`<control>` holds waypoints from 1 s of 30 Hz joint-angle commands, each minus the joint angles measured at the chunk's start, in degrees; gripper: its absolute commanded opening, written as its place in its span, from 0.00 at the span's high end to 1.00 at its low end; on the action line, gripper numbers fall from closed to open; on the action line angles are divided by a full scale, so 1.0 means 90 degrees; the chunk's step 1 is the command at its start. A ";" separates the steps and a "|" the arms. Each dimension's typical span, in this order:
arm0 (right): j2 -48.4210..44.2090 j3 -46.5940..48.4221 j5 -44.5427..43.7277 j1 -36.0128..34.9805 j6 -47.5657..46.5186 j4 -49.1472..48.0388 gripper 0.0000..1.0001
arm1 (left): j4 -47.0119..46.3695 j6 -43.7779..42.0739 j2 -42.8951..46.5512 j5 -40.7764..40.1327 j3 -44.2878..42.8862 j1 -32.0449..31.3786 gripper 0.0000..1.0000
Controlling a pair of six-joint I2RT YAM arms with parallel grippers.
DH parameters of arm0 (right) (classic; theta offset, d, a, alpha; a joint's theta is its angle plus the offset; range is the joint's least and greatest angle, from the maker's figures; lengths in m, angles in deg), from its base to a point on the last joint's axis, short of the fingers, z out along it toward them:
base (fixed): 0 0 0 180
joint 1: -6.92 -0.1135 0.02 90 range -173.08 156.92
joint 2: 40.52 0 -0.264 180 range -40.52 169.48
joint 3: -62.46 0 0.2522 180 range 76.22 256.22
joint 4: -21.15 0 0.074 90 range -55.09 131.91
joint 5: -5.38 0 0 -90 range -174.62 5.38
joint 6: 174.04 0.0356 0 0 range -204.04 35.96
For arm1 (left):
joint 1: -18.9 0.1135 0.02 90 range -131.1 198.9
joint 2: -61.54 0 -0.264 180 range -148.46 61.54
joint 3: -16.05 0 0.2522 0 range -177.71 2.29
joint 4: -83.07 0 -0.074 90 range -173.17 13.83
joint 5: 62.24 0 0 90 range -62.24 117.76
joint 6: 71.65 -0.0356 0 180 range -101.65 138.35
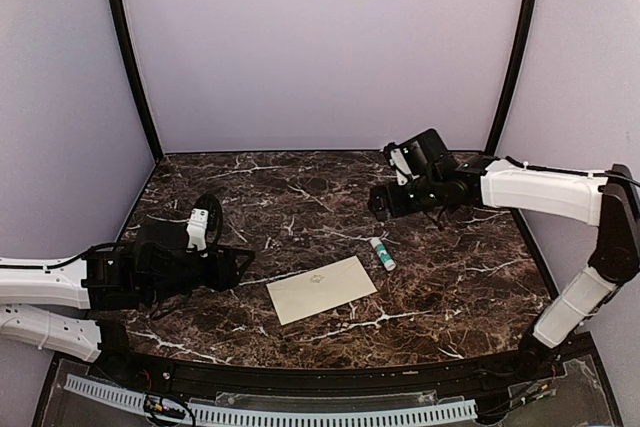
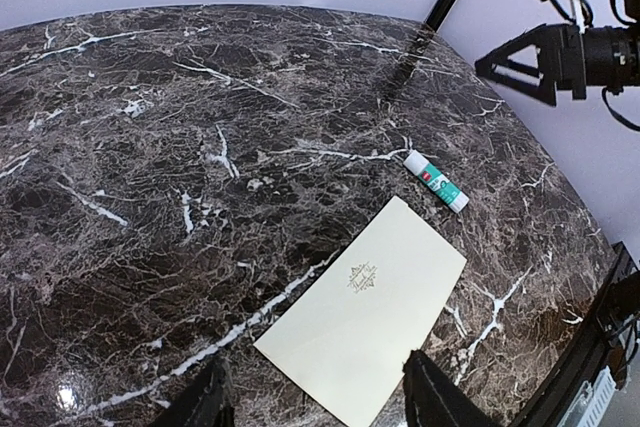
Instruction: Place the letter into the envelope and seal it
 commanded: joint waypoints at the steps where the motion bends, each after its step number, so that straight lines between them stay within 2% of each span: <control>1: -0.0721 -0.0191 -0.0858 0.0557 -0.0324 -0.0914 0.01 | -0.0068 -0.0094 0.0130 0.0008 -0.0040 -0.0032 0.43; 3: -0.1079 -0.0498 -0.1278 0.0835 -0.0494 -0.1376 0.01 | -0.0065 -0.0092 0.0147 0.0008 -0.0043 -0.0032 0.43; 10: -0.2371 -0.3218 -0.2197 0.1406 -0.2111 -0.5323 0.01 | -0.0066 -0.0126 0.0236 0.0069 -0.0029 -0.0032 0.43; 14: -0.2620 -0.4781 -0.2342 0.1679 -0.3006 -0.7459 0.01 | -0.0084 -0.0138 0.0287 0.0086 -0.0009 -0.0032 0.43; 18: -0.2287 -0.5339 -0.1935 0.2277 -0.2842 -0.8147 0.01 | -0.0122 -0.0157 0.0317 0.0113 0.0001 -0.0033 0.43; 24: -0.1131 -0.6245 -0.1427 0.2604 -0.3312 -1.0907 0.01 | 0.0098 -0.0178 0.0394 -0.0507 -0.0013 -0.0032 0.44; 28: -0.0564 -0.6333 -0.1287 0.2773 -0.3224 -1.1578 0.01 | 0.0361 -0.0180 0.0587 -0.1189 0.0005 -0.0032 0.44; 30: -0.0712 -0.6285 -0.1070 0.2948 -0.3020 -1.1189 0.01 | 0.0370 -0.0244 0.0689 -0.1527 0.0046 -0.0032 0.44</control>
